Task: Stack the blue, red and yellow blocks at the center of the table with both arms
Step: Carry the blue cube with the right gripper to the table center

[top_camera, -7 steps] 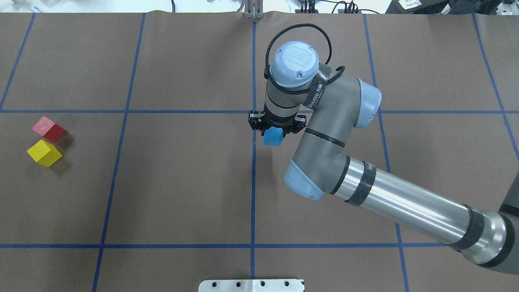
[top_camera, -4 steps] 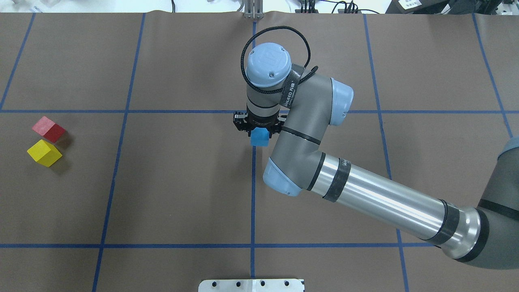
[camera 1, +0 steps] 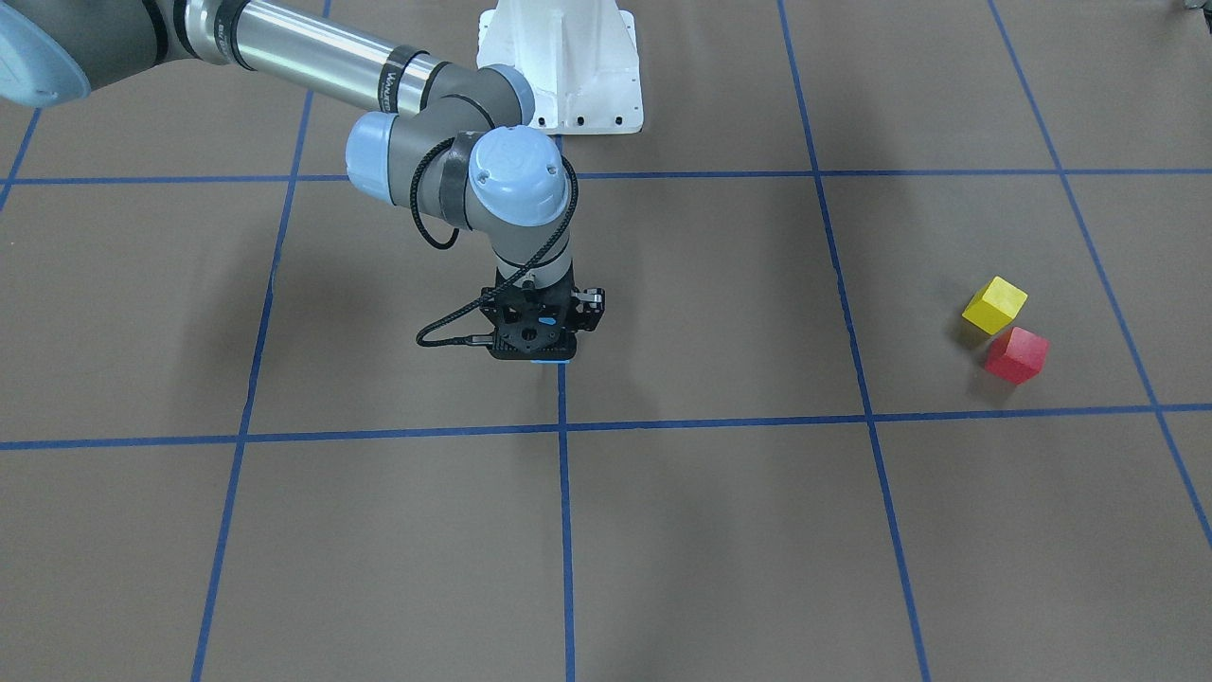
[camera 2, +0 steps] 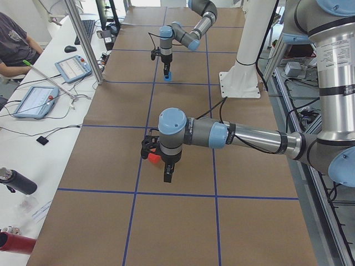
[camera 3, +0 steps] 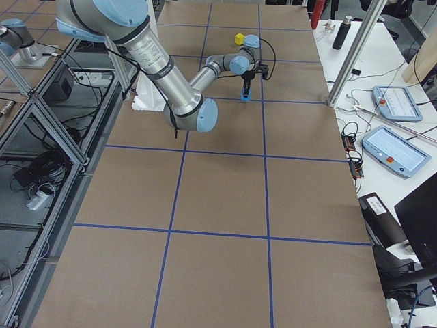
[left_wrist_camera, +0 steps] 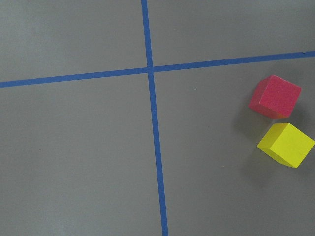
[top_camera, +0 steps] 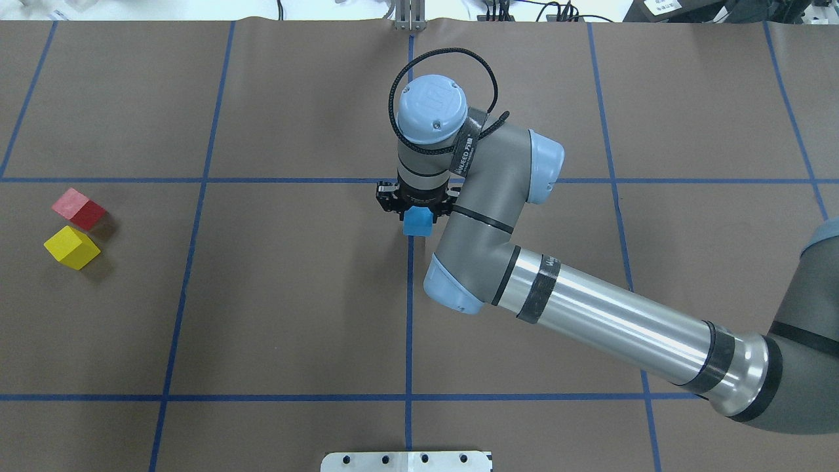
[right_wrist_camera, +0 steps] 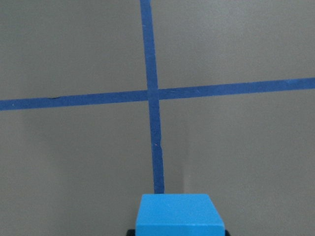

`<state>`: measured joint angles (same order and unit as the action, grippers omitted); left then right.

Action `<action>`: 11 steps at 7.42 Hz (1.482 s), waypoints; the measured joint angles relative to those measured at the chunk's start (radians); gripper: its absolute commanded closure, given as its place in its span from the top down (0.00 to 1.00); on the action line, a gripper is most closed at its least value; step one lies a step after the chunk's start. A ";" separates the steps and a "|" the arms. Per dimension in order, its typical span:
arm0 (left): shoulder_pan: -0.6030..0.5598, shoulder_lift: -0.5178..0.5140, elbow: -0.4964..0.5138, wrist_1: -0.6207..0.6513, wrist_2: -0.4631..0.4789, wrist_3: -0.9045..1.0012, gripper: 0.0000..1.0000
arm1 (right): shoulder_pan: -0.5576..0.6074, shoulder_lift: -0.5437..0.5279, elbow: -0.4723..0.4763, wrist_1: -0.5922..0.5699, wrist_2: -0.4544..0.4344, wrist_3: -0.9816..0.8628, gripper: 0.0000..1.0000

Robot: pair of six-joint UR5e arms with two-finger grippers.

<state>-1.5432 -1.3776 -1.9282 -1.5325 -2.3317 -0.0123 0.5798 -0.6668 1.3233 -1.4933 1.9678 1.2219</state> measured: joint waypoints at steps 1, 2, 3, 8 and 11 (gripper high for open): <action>0.000 0.000 0.000 0.000 0.000 0.000 1.00 | -0.001 0.013 -0.023 0.003 -0.001 0.000 0.00; 0.000 0.000 0.001 0.000 0.000 -0.001 1.00 | -0.003 0.023 -0.041 0.006 -0.001 -0.001 0.00; 0.000 0.000 0.001 0.000 0.000 -0.001 1.00 | -0.006 0.027 -0.050 0.011 -0.003 -0.001 0.00; 0.000 0.000 0.000 0.000 0.000 -0.002 1.00 | -0.015 0.029 -0.077 0.046 -0.012 -0.005 0.99; 0.000 0.000 0.000 0.000 0.000 -0.012 1.00 | -0.015 0.029 -0.077 0.048 -0.012 -0.012 1.00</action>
<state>-1.5429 -1.3777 -1.9282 -1.5324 -2.3313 -0.0240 0.5645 -0.6381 1.2458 -1.4456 1.9558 1.2101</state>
